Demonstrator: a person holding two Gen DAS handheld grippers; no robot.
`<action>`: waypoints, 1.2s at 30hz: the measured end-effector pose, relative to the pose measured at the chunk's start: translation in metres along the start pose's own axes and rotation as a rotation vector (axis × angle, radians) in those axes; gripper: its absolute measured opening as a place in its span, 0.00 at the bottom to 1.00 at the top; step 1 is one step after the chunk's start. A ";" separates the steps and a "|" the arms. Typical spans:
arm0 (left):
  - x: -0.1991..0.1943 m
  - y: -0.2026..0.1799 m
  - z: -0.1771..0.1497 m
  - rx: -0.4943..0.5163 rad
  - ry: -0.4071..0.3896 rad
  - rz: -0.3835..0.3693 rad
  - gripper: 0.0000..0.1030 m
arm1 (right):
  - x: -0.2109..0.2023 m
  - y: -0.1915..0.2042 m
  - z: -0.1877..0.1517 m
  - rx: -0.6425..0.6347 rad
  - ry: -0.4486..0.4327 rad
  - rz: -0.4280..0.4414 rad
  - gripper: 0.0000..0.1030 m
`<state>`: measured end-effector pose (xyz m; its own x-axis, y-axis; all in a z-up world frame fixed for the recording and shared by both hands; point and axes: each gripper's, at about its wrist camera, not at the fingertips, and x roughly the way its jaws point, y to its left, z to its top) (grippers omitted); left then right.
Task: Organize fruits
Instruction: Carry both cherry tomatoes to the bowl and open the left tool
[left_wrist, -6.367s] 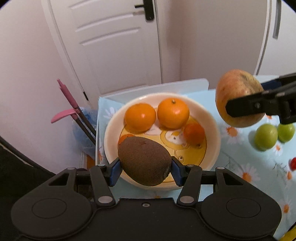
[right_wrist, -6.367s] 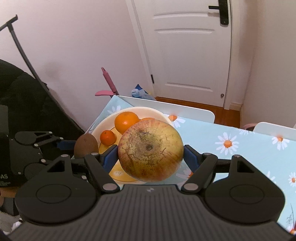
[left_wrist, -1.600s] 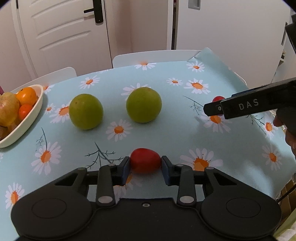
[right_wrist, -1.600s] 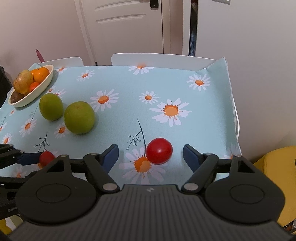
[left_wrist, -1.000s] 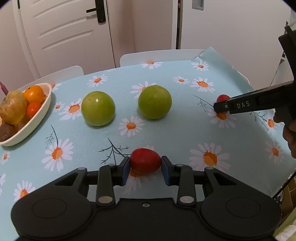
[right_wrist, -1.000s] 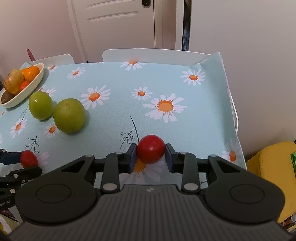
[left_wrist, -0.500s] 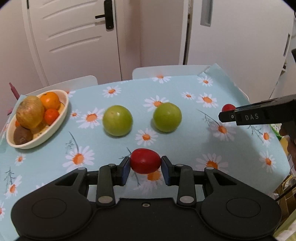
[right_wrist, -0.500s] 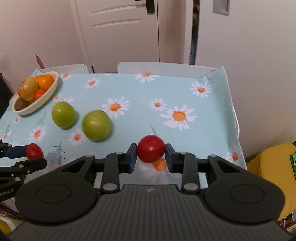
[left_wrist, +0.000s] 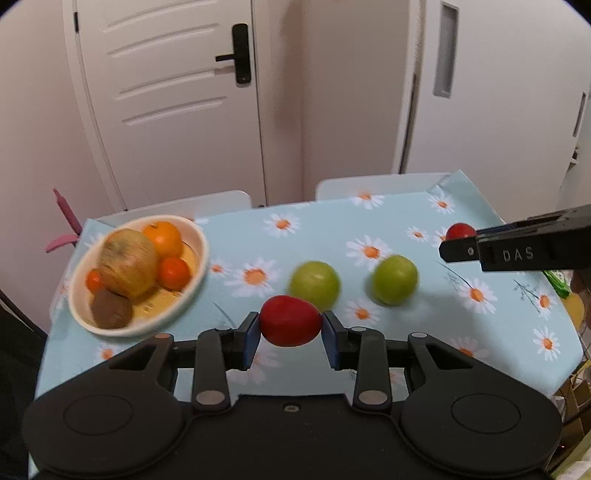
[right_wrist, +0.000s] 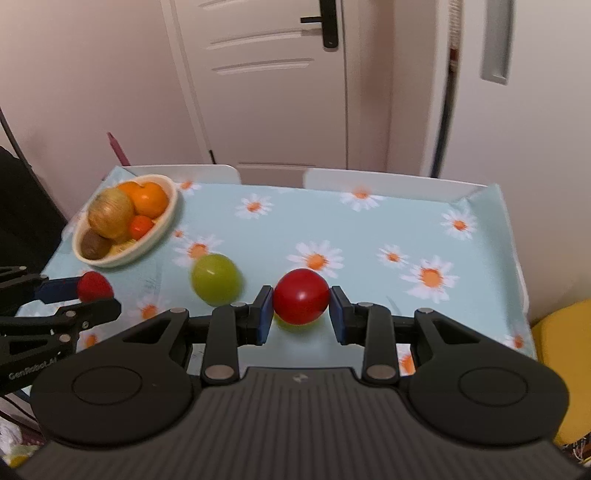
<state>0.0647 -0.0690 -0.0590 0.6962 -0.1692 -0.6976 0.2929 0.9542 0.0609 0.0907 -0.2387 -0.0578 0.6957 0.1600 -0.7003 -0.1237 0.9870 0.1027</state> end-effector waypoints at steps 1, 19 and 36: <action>-0.001 0.005 0.002 -0.001 -0.003 0.003 0.38 | 0.000 0.006 0.002 -0.001 0.000 0.005 0.46; 0.010 0.130 0.010 -0.073 0.001 0.058 0.38 | 0.052 0.126 0.048 -0.056 0.022 0.077 0.46; 0.065 0.221 0.011 -0.056 0.041 0.092 0.38 | 0.109 0.208 0.047 -0.080 0.090 0.101 0.46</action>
<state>0.1820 0.1283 -0.0837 0.6908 -0.0717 -0.7195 0.1914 0.9777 0.0864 0.1737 -0.0152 -0.0796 0.6107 0.2531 -0.7503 -0.2488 0.9609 0.1216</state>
